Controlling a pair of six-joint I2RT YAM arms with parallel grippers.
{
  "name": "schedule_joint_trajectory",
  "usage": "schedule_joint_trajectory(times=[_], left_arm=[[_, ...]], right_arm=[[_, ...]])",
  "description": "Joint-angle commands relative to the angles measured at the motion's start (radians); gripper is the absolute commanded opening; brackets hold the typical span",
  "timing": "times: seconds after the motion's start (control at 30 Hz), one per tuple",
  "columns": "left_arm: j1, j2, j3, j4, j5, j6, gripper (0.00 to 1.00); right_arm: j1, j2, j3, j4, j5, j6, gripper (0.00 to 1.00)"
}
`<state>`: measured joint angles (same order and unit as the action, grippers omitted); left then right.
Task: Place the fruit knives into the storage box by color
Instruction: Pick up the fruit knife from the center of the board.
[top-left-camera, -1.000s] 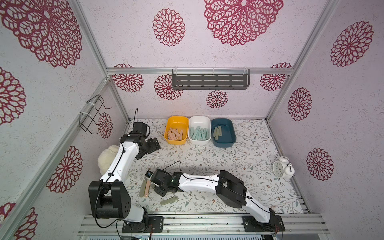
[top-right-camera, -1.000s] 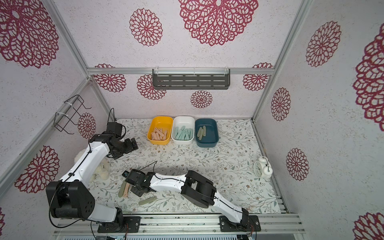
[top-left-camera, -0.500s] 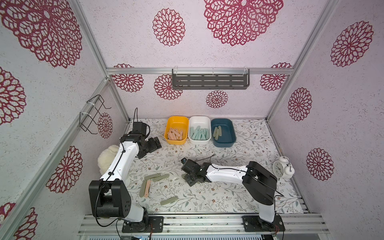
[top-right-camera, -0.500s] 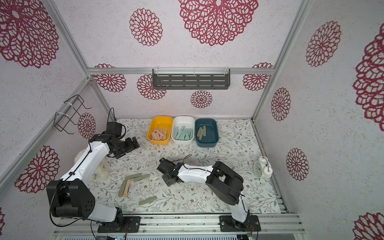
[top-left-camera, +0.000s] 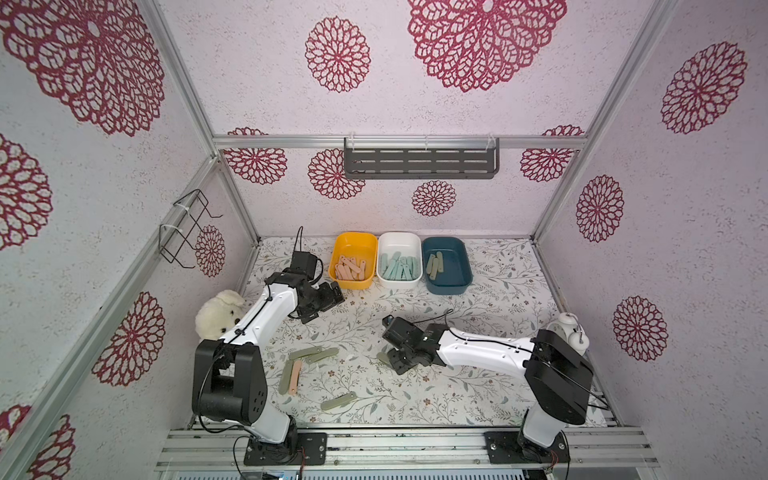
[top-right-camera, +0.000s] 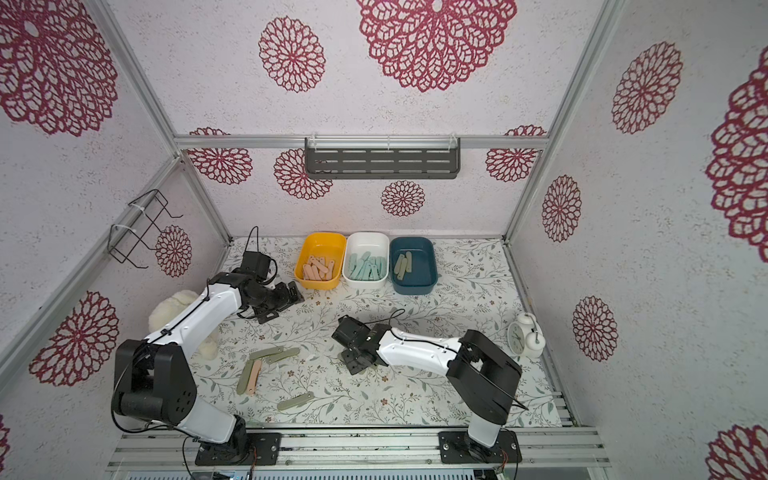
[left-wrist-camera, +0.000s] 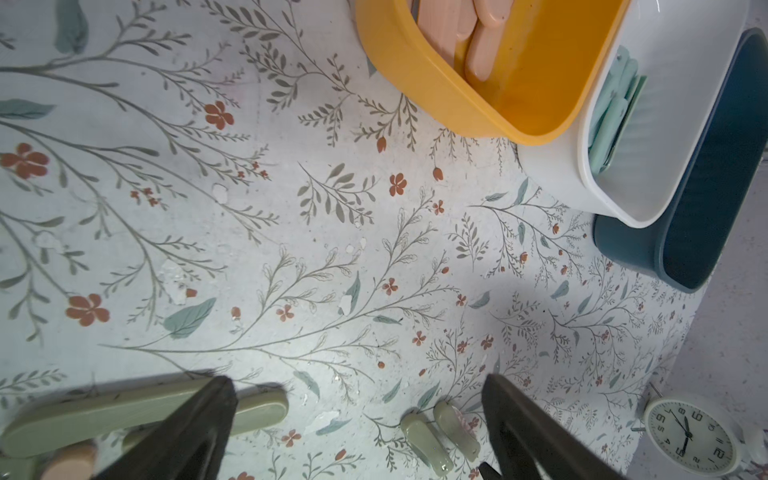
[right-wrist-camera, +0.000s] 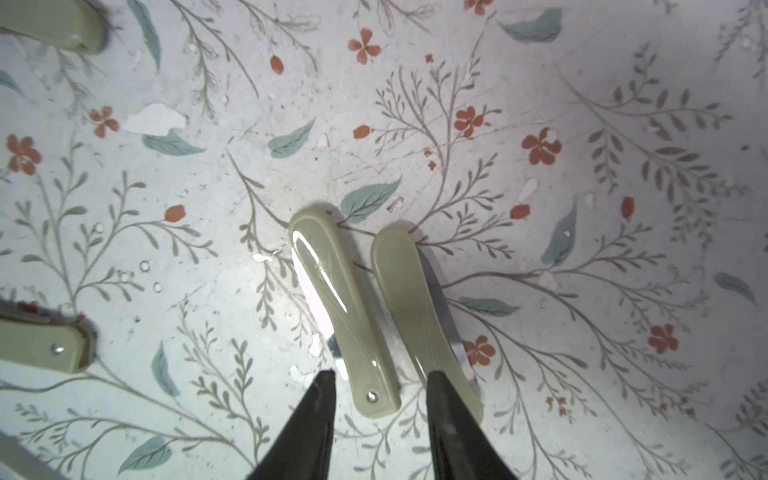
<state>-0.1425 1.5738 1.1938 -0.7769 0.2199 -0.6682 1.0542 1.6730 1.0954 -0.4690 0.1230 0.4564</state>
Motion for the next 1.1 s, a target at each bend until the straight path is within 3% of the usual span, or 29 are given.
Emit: schedule_joint_trajectory(times=[0.0,0.27,0.43,0.83,0.97,1.07], left_arm=[[-0.008,0.017,0.0,0.052,0.016,-0.022,0.97],[-0.035,0.075,0.047,0.042,0.014,-0.014,0.97],[-0.038,0.095,0.064,0.037,0.007,-0.007,0.97],[-0.032,0.177,0.152,-0.006,0.001,0.036,0.97],[-0.027,0.176,0.158,-0.013,-0.001,0.042,0.97],[-0.026,0.176,0.159,-0.014,0.0,0.045,0.97]], right_arm=[[-0.023,-0.077,-0.076,-0.027,-0.018,0.028,0.44],[-0.054,-0.104,-0.198,0.087,-0.115,0.043,0.48],[-0.056,-0.056,-0.215,0.116,-0.09,0.012,0.49],[-0.137,0.188,-0.019,0.135,-0.068,-0.16,0.51],[-0.144,0.214,0.007,0.121,-0.079,-0.169,0.47],[-0.151,0.224,0.007,0.119,-0.092,-0.162,0.39]])
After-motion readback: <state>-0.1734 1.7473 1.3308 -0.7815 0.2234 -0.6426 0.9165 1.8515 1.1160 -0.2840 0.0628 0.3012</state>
